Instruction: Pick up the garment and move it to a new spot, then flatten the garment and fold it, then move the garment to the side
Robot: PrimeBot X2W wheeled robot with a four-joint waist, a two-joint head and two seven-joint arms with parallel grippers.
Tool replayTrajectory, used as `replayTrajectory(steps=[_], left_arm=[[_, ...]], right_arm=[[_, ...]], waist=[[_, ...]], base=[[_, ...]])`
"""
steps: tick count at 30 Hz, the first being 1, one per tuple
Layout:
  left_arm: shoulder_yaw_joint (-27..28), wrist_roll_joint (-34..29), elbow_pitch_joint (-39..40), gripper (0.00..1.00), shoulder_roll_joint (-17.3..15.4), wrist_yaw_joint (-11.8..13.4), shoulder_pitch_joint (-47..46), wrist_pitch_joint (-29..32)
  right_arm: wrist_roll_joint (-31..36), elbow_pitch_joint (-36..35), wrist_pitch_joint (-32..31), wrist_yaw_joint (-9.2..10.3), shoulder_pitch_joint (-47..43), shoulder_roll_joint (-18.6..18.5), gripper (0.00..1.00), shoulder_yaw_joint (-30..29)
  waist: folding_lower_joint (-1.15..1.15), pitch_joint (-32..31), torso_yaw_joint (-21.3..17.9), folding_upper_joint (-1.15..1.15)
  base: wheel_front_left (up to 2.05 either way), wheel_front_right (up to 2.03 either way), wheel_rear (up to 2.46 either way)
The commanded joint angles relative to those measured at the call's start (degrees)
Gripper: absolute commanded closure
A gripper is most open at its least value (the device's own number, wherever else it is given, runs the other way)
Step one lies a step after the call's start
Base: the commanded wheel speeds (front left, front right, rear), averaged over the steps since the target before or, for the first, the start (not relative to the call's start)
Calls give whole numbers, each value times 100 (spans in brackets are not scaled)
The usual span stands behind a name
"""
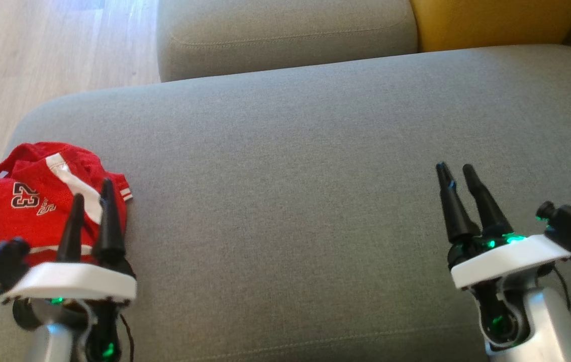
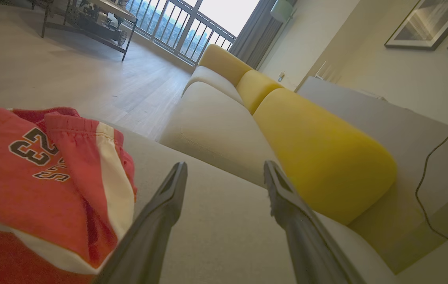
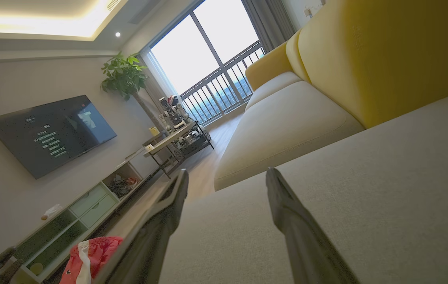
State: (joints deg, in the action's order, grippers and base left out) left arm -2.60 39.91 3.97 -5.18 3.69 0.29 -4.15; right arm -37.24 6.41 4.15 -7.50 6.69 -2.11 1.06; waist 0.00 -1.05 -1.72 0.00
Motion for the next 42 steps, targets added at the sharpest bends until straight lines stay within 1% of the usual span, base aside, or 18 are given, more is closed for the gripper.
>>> replayTrajectory(steps=[1,7,10,16,20,25,32,37,40,42], left_arm=[[-37,-292,199,0,-226,152,-149,-75],[-773,-936,-29,0,-732,934,-166,-177],[-1090,-1066,-155,0,-905,1226,-197,-228],[-1570,-1328,-373,0,-1165,1619,-325,-330],[-1824,-1558,-428,0,-1289,1898,-418,-398],[-2119,-1855,-393,0,-1441,2240,-519,-483],[-2505,-2259,-253,0,-1645,2696,-610,-602],[-2774,-2521,-103,0,-1767,2960,-670,-687],[-2876,-2578,54,0,-1794,3098,-684,-738],[-2902,-2555,171,0,-1798,3145,-666,-772]], right_arm=[[211,-142,82,1,312,-50,0,125],[695,57,184,1,347,-53,0,196],[925,97,234,1,374,-54,0,210],[1485,176,335,1,432,-57,0,239],[1878,195,403,1,468,-59,0,155],[2336,142,488,1,504,-61,0,27],[2910,24,606,1,546,-64,0,38],[3172,-18,690,1,575,-66,0,82],[3103,4,741,1,584,-67,0,106],[3024,66,774,1,584,-68,0,116]], waist=[[0,-11,-6,0],[0,-45,-29,0],[0,-48,-43,0],[0,-62,-65,0],[0,-55,-78,0],[0,-55,-81,0],[0,-79,-78,0],[0,-101,-77,0],[0,-114,-79,0],[0,-121,-83,0]], base=[[0,0,0],[0,0,0],[0,0,0],[0,0,0],[0,0,0],[0,0,0],[0,0,0],[0,0,0],[0,0,0],[0,0,0]])
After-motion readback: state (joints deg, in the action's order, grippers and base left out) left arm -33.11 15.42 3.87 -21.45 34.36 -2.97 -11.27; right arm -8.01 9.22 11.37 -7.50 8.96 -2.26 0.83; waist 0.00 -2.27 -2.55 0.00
